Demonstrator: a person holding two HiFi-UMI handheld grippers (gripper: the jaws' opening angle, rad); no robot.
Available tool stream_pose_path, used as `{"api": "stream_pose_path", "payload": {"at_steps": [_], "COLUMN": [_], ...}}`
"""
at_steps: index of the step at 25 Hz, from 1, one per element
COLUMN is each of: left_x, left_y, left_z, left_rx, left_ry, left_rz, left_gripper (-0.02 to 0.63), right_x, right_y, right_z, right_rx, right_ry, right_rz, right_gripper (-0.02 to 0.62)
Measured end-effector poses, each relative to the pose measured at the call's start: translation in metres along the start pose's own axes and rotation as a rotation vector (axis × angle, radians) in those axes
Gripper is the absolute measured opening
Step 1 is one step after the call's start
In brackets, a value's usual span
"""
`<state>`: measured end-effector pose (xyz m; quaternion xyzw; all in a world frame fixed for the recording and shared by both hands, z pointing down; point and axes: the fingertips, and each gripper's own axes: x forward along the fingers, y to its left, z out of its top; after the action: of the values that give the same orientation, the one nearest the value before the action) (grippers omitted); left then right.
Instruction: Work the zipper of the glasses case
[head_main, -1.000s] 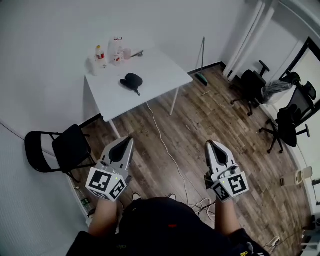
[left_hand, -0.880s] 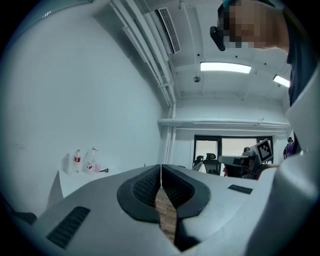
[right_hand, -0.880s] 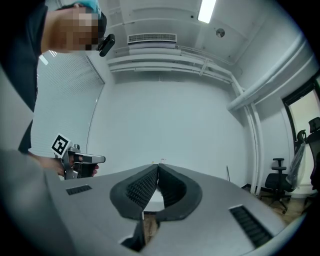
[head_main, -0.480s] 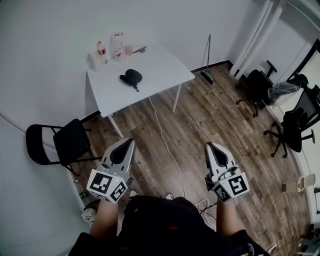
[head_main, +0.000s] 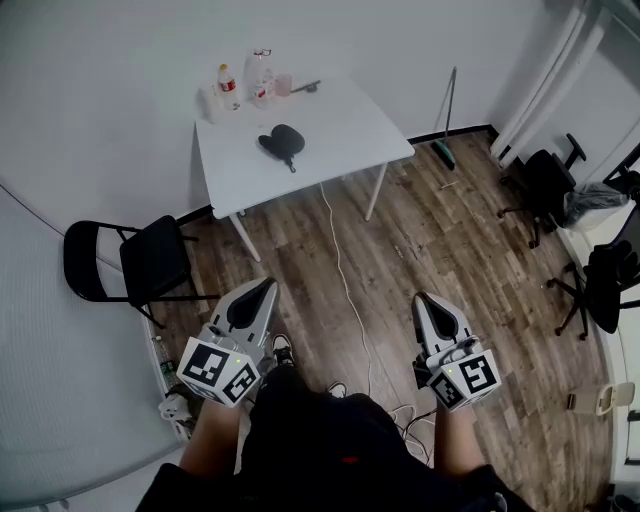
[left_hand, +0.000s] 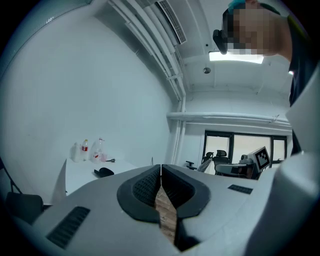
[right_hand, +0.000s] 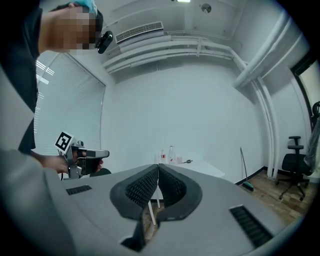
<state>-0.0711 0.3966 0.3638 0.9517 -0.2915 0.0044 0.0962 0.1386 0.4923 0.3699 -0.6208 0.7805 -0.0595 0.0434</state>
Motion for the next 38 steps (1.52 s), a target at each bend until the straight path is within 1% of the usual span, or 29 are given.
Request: {"api": "stream_pose_path", "payload": {"at_steps": [3,6,7,10,12,15,22,25,28,33,38], "left_x": [0.011,0.030,0.038,0.065,0.082,0.102,0.131,0.137,0.141,0.153,0.167], "left_y": [0.016,0.033,0.039,0.064,0.086,0.126,0.223,0.262,0.296,0.335,0.353], "left_z": [-0.004,-0.005,-0.002,0.006,0.012,0.019,0.031,0.035,0.035,0.032,0.031], "left_rx": [-0.017,-0.045,-0.050,-0.057,-0.062,-0.071,-0.067,-0.063,-0.067,-0.088,-0.099], "left_ry": [0.015,0.012,0.006,-0.010,-0.011,-0.012,0.008,0.011,0.013,0.014,0.014], "left_rz": [0.009,-0.005,-0.011,-0.031,-0.034,-0.032,-0.026,-0.026,-0.018,-0.018,-0.003], "left_gripper": [0.025,0.025,0.025,0.025,0.025,0.025,0.025,0.025,0.025,0.025,0.025], "right_x": [0.017,0.035,0.042,0.068,0.095,0.145,0.267,0.309,0.341,0.378,0.404], "right_y": [-0.009,-0.019,-0.022,-0.026,-0.029,-0.032,-0.006,0.003,0.010,0.010,-0.003], "right_z": [-0.014,-0.019,-0.019,-0.013,-0.010,-0.012,-0.007,-0.007,-0.015,-0.035,-0.034], "right_rx": [-0.020,-0.031,-0.050,-0.158,-0.188,-0.182,-0.200,-0.217,-0.220,-0.205,-0.188], "right_ry": [0.042,0.066,0.071,0.086,0.093,0.111,0.141,0.151,0.167,0.212,0.227], "right_rz": [-0.007,-0.020,-0.027,-0.034,-0.032,-0.028,0.043,0.054,0.060,0.074,0.083], "right_gripper": [0.020,0.020,0.020,0.020,0.020,0.020,0.020,0.021,0.021,0.021,0.021]}}
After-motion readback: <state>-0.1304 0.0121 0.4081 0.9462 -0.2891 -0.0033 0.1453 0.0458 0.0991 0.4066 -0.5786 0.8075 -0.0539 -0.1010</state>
